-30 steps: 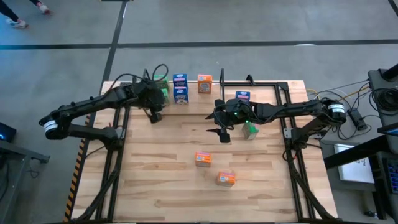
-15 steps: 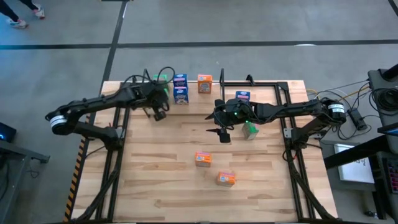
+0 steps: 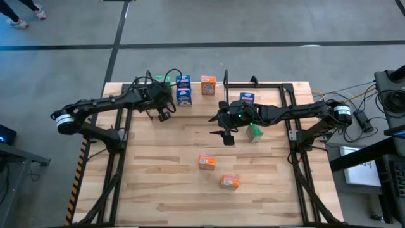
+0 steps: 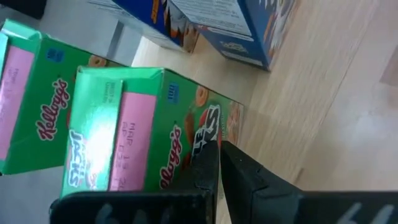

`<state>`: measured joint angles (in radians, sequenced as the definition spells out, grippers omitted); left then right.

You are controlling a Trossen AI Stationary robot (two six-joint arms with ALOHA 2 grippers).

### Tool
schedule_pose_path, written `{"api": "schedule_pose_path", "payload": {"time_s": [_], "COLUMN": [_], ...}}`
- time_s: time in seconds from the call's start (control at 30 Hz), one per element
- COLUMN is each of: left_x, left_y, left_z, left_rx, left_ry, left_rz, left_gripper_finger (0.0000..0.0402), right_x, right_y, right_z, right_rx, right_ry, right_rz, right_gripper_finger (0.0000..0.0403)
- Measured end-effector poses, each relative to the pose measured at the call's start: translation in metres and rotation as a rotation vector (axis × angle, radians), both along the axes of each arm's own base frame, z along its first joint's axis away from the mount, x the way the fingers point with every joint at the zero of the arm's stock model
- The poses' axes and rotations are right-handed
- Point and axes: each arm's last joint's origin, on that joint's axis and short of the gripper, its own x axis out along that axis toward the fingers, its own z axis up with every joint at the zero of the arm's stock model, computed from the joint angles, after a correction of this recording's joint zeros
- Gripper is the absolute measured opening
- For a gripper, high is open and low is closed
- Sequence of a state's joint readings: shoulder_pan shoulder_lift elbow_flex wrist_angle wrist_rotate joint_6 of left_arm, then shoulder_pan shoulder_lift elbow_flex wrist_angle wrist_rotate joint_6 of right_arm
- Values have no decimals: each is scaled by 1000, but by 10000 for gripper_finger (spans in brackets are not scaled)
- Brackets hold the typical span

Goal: Stack cereal on shelf
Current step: Put the left green cereal box on the shelf aligned with the other green cereal box

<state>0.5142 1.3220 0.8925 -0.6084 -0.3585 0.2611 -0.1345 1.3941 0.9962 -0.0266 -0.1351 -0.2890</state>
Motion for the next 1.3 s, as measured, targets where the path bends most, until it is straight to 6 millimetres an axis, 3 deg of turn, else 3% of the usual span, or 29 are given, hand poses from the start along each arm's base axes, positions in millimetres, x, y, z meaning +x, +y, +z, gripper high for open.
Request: {"api": "schedule_pose_path", "payload": {"time_s": [0.2, 0.43, 0.57, 1.03, 1.3], "left_x": [-4, -14, -24, -19, -11], "left_y": [-3, -17, -21, -13, -8], "left_z": [7, 43, 54, 42, 38], "left_rx": [7, 6, -16, 74, 89], "left_ry": [-7, -65, -29, 85, 62], "left_rz": [-13, -8, 0, 54, 53], "left_gripper_finger": [0, 0, 0, 0, 0], "right_x": [0, 0, 0, 0, 0], "right_y": [0, 0, 0, 0, 0], "right_z": [0, 0, 0, 0, 0], "right_rx": [-2, -5, -5, -2, -2], "right_ry": [1, 2, 3, 2, 3], "right_rz": [-3, -2, -2, -4, -4], "right_gripper_finger": [235, 235, 235, 235, 235]}}
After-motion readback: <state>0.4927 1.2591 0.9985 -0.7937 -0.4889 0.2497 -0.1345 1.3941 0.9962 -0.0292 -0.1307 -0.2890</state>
